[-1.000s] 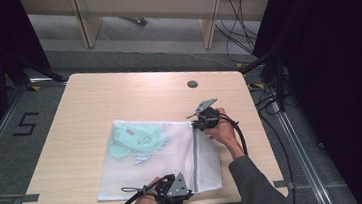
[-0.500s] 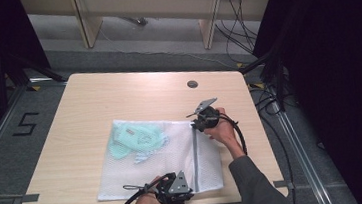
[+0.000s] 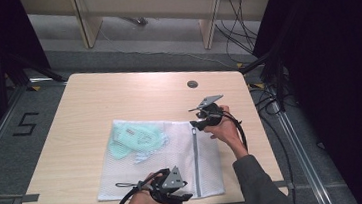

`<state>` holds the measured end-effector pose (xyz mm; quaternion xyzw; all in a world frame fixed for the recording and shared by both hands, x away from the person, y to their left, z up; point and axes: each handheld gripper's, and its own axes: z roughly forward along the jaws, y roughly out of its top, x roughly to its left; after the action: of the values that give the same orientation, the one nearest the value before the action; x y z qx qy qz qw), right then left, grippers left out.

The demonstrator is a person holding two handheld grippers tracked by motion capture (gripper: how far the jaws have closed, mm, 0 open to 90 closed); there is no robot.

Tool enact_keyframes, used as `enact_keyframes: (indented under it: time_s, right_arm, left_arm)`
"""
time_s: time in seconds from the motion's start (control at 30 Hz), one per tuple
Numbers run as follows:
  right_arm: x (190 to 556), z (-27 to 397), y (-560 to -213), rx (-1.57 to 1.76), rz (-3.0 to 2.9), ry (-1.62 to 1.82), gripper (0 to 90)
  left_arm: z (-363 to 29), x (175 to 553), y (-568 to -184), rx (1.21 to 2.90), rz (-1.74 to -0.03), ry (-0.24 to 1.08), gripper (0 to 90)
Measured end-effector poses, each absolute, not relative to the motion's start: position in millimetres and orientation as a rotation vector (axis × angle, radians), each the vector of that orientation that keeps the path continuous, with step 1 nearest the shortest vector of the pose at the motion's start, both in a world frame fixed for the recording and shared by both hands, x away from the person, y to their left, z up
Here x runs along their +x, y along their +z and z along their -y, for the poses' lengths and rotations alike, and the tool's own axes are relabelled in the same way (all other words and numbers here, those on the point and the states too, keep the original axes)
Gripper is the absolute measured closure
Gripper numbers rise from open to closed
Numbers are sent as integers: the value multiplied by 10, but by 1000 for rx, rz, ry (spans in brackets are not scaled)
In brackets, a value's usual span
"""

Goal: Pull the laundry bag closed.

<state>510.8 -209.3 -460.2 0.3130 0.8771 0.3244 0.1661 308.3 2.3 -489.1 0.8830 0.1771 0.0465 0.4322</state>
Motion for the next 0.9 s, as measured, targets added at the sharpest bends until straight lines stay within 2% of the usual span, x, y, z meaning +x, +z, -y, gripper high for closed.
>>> enact_keyframes:
  time_s: [0.37, 0.47, 0.9]
  right_arm:
    - [4923, 2040, -4536, 874, -2521, 938, 495]
    - [4865, 2026, -4515, 869, -2528, 956, 484]
    - [4530, 2015, -4517, 842, -2548, 1021, 451]
  left_arm:
    - [-348, 3162, -4719, 2208, -524, 188, 417]
    - [-421, 3162, -4720, 2162, -566, 179, 388]
    - [-812, 3231, -4666, 2126, -654, 279, 323]
